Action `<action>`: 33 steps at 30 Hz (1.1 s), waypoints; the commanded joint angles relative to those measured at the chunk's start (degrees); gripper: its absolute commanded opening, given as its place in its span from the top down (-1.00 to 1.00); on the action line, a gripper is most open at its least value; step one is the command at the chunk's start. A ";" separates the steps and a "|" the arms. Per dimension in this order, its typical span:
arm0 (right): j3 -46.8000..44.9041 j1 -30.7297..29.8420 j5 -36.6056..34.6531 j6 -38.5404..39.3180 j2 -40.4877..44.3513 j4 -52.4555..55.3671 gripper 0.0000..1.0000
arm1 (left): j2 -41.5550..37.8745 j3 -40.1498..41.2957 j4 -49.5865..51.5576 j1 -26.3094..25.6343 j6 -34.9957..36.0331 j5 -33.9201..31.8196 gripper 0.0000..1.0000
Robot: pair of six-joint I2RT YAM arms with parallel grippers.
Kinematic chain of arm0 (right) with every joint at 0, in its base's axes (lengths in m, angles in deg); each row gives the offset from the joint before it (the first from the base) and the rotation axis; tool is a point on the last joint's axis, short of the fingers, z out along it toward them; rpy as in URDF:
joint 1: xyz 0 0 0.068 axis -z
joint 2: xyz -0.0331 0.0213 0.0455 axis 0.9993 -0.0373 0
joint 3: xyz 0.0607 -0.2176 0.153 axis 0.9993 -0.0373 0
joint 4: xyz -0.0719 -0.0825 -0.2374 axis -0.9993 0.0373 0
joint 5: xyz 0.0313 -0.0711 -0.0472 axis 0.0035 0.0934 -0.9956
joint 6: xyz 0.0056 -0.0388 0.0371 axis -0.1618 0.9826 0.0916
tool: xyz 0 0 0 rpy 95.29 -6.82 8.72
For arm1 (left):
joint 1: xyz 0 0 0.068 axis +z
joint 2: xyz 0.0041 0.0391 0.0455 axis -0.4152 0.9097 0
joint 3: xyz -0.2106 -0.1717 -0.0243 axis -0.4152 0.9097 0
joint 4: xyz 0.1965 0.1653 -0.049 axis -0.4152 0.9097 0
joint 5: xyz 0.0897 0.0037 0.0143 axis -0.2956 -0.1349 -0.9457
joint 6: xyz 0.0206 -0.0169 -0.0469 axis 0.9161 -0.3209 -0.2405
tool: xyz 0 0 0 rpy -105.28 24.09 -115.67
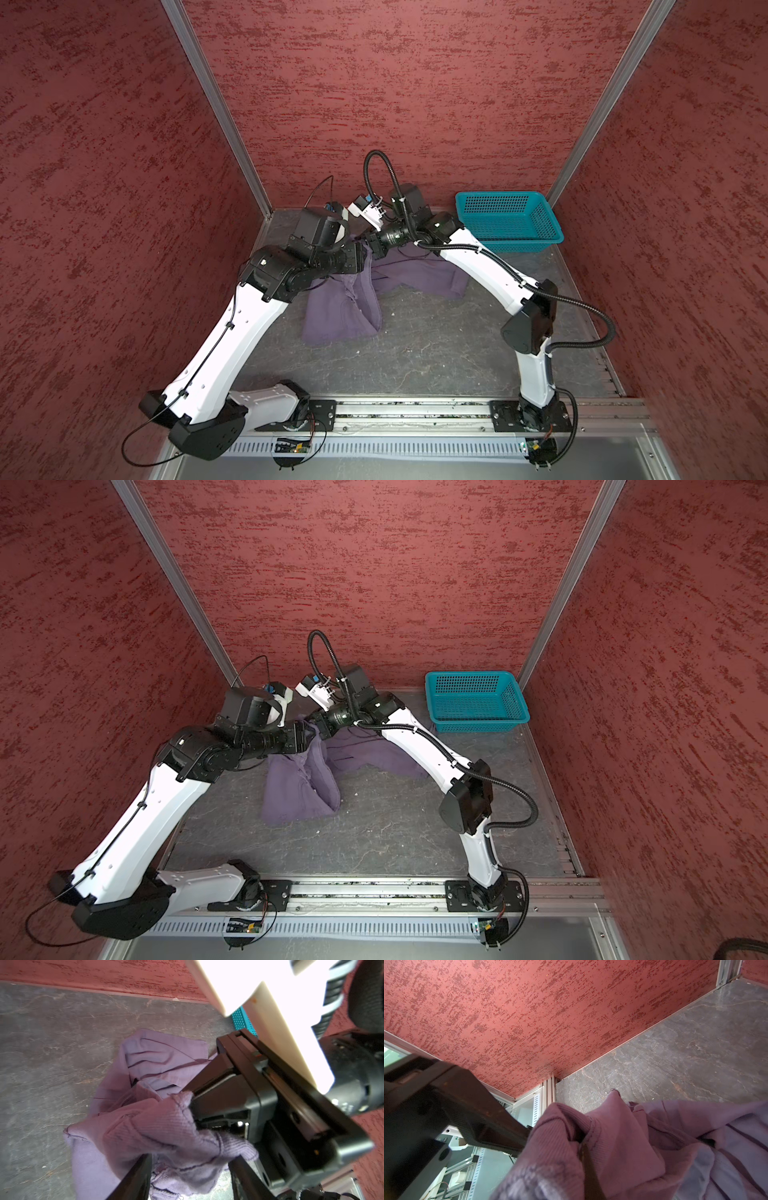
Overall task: Fold and stack the trousers
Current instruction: Flatten out the trousers at the center of the table.
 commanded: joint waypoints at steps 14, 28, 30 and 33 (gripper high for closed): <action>4.80 -0.46 2.21 -0.72 -2.50 0.56 1.00 | -3.53 4.60 -5.14 2.05 -3.05 1.72 -0.45; 5.03 -2.94 1.44 2.83 -1.77 2.92 1.00 | -0.63 3.95 -4.92 2.31 -3.30 0.86 -0.42; 5.41 -3.59 1.05 3.69 -1.93 3.78 1.00 | -0.24 3.78 -4.77 2.37 -3.39 0.78 -0.53; 5.98 -4.28 0.63 4.75 -2.16 4.87 1.00 | -0.06 3.93 -4.74 2.41 -3.56 0.35 -0.55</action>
